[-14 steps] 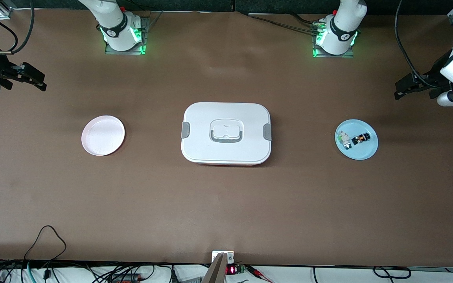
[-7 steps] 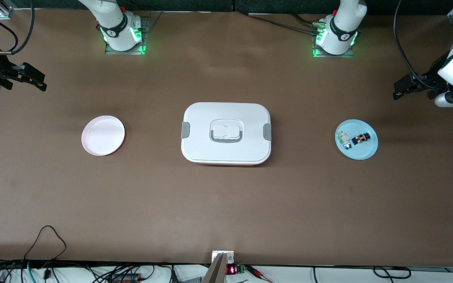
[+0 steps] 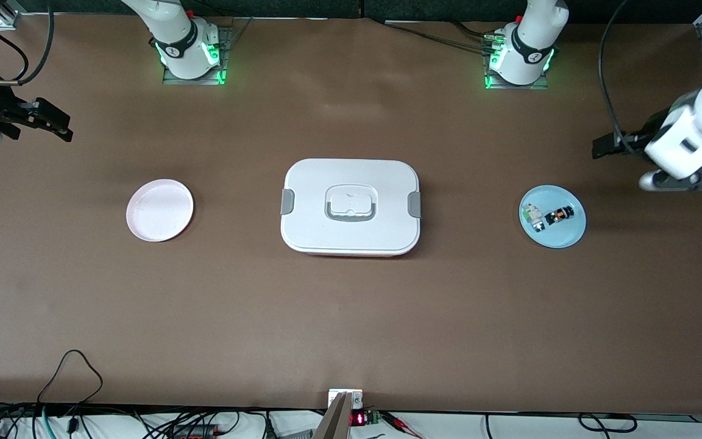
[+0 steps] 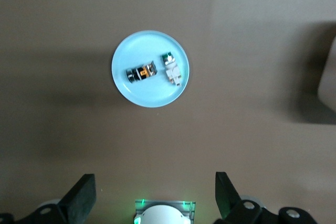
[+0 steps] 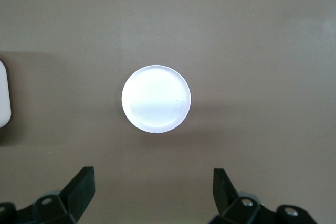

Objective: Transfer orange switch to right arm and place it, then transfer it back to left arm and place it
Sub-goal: 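Move the left gripper down over the orange switch on the blue plate, then close the left gripper on the orange switch and lift it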

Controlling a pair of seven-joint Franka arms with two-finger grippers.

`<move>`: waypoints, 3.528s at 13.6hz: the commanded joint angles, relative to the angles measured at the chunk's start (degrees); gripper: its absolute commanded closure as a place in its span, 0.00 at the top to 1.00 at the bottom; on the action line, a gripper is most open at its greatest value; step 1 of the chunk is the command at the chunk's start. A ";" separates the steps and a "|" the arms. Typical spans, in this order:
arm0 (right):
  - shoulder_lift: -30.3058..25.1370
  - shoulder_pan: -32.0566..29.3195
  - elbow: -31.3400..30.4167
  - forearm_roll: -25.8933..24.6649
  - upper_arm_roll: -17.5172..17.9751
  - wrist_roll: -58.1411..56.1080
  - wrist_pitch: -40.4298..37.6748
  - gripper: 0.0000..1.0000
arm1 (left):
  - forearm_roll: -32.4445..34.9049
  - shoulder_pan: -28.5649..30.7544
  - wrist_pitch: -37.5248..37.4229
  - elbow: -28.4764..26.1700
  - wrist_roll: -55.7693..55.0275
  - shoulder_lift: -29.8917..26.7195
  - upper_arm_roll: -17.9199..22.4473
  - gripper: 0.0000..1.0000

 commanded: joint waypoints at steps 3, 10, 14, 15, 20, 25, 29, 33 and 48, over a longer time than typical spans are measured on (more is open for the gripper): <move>0.32 0.08 0.07 0.68 0.04 -0.59 -0.34 1.00 | 1.68 7.53 9.07 -9.24 1.67 3.85 -0.07 1.00; 0.32 0.17 0.60 0.68 0.04 -0.51 -0.34 1.00 | 7.39 11.16 16.07 -12.00 0.18 11.16 -0.24 1.00; 0.41 0.87 0.60 0.76 0.04 -0.16 -0.34 1.00 | 4.42 10.98 19.02 -12.09 -15.73 14.49 -2.08 1.00; 0.41 1.48 0.51 0.68 0.04 0.11 -0.16 1.00 | 1.88 10.98 21.05 -12.09 -15.82 16.33 -2.09 1.00; 0.49 1.93 0.86 0.67 0.04 0.46 -0.25 1.00 | -0.52 10.98 27.30 -12.35 -15.82 21.52 -2.17 1.00; 0.58 2.37 2.44 0.76 0.04 0.11 -0.43 1.00 | -2.10 10.98 30.99 -12.52 -15.38 24.16 -2.79 1.00; 0.84 2.28 2.53 0.76 0.04 0.20 -0.43 1.00 | -2.19 10.98 31.96 -12.70 -14.86 25.66 -2.97 1.00; 1.46 2.02 3.14 1.64 -0.05 0.02 -0.34 1.00 | -2.19 11.33 34.33 -14.37 -13.45 26.54 -2.97 0.99; 2.25 1.84 3.85 1.64 -0.22 -0.42 -0.43 1.00 | -2.45 10.02 6.16 4.85 7.81 26.28 -4.71 0.22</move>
